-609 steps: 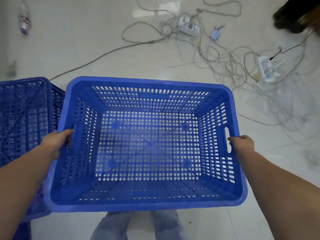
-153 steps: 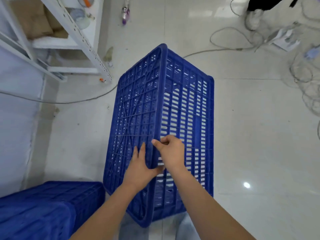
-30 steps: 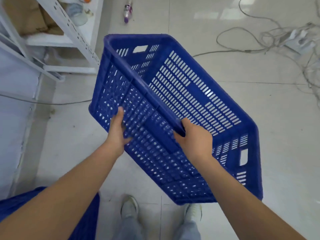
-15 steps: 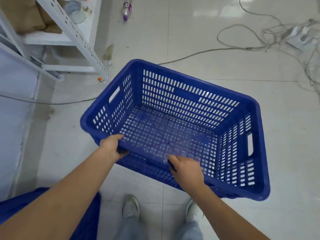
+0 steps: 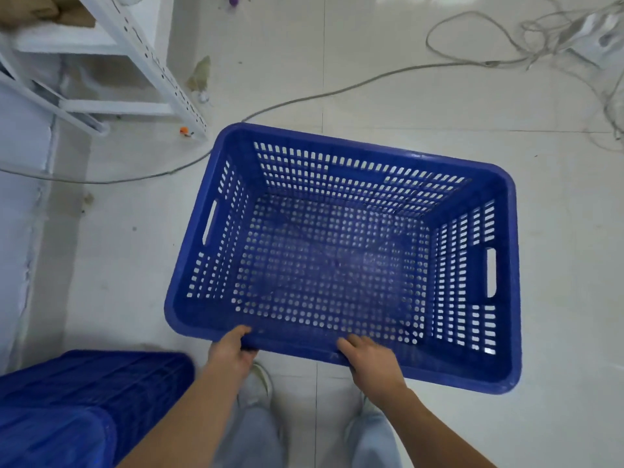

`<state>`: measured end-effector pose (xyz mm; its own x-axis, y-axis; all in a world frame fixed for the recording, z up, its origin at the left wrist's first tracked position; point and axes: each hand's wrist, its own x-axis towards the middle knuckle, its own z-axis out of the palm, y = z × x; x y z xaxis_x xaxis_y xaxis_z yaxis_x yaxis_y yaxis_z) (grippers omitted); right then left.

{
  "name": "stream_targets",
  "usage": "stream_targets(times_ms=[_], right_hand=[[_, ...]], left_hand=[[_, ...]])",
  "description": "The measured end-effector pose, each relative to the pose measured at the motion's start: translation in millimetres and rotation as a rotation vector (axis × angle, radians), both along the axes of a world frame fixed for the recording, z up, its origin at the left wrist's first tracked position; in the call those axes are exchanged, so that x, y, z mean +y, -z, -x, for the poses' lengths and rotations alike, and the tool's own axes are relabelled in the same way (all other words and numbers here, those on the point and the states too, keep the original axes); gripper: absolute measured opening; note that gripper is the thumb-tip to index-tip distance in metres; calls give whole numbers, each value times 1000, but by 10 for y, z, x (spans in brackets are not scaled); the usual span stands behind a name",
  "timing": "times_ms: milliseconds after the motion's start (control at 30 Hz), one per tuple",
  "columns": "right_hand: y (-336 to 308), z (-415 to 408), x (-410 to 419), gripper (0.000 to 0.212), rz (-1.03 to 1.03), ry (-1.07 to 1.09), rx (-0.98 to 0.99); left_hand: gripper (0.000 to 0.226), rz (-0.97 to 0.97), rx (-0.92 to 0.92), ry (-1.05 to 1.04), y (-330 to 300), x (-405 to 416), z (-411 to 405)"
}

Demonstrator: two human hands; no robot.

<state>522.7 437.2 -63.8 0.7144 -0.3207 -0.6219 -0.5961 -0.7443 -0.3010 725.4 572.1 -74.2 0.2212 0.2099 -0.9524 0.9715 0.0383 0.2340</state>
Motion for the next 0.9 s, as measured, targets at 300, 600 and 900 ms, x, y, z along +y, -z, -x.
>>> stream_targets(times_ms=[300,600,900], right_hand=[[110,264,180,44,-89,120,301],[4,101,-202,47,-568,540,375],[-339,412,-1503,37,-4,1139,-72]], left_hand=[[39,-119,140,13,112,223,492],[59,-521,44,442,-158,126,142],[61,-455,-473,1282,-11,88,-822]])
